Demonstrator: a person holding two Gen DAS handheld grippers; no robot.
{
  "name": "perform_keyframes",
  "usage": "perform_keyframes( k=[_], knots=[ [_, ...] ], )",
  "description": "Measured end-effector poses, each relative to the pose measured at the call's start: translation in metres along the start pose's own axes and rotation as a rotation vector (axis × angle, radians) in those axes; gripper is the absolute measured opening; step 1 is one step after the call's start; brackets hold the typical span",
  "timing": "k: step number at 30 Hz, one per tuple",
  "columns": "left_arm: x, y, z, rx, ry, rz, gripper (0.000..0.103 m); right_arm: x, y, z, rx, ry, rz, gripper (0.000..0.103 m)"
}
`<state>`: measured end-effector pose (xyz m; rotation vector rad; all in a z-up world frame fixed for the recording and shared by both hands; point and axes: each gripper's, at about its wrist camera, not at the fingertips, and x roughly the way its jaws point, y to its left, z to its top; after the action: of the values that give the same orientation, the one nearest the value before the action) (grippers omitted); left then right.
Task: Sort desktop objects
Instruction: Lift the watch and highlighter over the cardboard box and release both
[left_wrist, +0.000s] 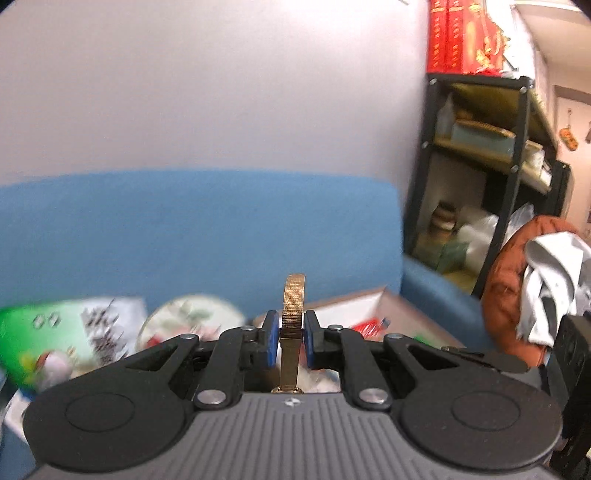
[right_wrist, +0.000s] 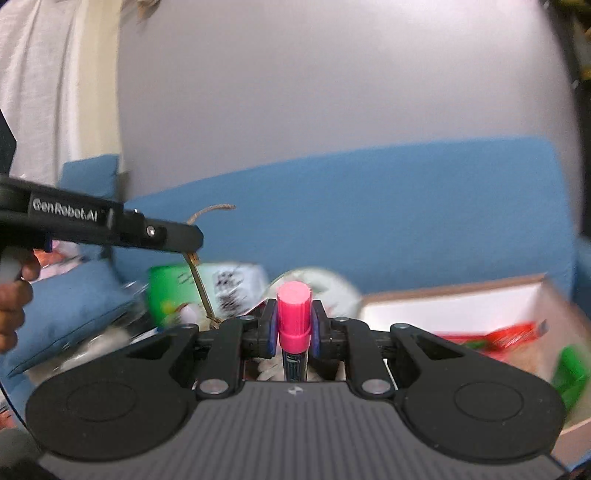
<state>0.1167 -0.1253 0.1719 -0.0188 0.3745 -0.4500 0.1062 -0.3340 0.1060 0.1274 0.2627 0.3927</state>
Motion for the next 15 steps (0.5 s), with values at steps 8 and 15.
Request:
perform_keyframes(
  k=[8,15],
  knots=[
    [0.06,-0.046,0.018,0.024,0.023,-0.068,0.013,-0.007,-0.053,0.025,-0.012,-0.031,-0.174,0.016],
    [0.132,-0.053,-0.016,-0.038,0.162,-0.068,0.013,0.018,-0.11,0.008,0.032,0.007,-0.34,0.016]
  ],
)
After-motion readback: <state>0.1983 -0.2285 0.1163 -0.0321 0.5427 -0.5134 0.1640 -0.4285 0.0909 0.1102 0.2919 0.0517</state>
